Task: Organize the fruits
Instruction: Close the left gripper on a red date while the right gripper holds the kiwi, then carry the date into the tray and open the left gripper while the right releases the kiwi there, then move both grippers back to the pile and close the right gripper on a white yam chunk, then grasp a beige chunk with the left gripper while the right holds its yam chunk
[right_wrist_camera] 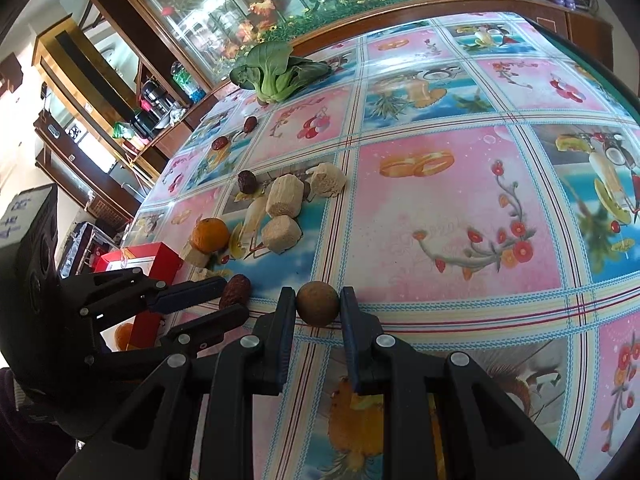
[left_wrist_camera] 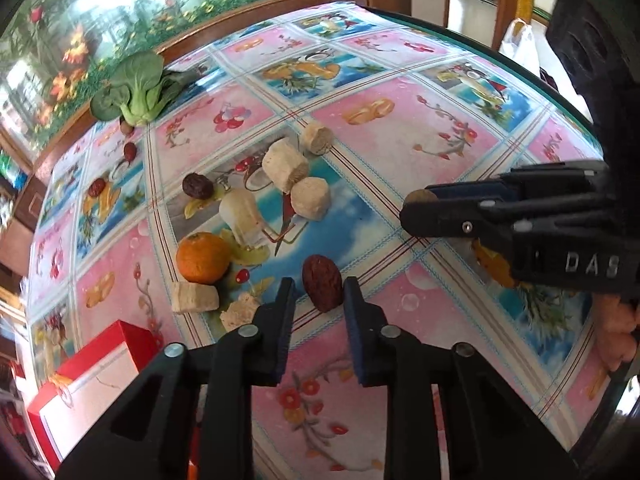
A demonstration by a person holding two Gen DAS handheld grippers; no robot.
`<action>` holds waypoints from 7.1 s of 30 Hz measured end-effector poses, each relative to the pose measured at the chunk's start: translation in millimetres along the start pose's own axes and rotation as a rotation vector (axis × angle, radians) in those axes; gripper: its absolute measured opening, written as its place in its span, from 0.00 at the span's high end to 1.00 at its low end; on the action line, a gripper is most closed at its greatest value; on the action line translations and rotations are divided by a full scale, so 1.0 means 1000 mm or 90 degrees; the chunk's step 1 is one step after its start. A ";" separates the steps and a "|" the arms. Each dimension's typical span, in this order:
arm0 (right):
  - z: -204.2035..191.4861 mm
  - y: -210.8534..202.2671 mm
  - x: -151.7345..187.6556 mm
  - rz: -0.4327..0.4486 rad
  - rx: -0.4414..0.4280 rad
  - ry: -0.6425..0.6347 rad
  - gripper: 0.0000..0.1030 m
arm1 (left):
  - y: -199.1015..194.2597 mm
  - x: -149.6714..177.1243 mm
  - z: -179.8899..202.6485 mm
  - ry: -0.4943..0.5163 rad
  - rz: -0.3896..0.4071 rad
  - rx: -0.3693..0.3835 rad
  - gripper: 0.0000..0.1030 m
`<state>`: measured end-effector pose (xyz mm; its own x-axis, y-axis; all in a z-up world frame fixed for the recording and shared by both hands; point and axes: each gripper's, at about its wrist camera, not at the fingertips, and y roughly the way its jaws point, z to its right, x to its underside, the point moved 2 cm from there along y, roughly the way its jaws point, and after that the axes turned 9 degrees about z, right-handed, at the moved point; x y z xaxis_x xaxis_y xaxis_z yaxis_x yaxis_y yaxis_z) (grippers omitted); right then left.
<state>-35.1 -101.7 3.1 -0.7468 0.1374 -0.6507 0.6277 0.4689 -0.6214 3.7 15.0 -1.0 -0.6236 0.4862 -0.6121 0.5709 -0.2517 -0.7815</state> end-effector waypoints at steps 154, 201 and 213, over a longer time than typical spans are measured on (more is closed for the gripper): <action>-0.039 -0.017 0.006 0.103 0.026 -0.063 0.53 | -0.153 0.116 0.011 -0.205 0.155 -0.165 0.29; 0.015 0.009 -0.044 0.048 0.059 0.071 0.79 | -0.010 0.030 -0.039 -0.332 0.050 -0.187 0.46; 0.029 0.005 -0.046 0.069 0.071 0.107 0.79 | -0.010 0.026 -0.032 -0.306 0.067 -0.156 0.75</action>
<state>9.0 -131.0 17.2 -0.6935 0.3301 -0.6404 0.7201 0.3452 -0.6019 -1.7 56.6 -5.0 -0.6976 0.0174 -0.7162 0.7149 -0.0478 -0.6975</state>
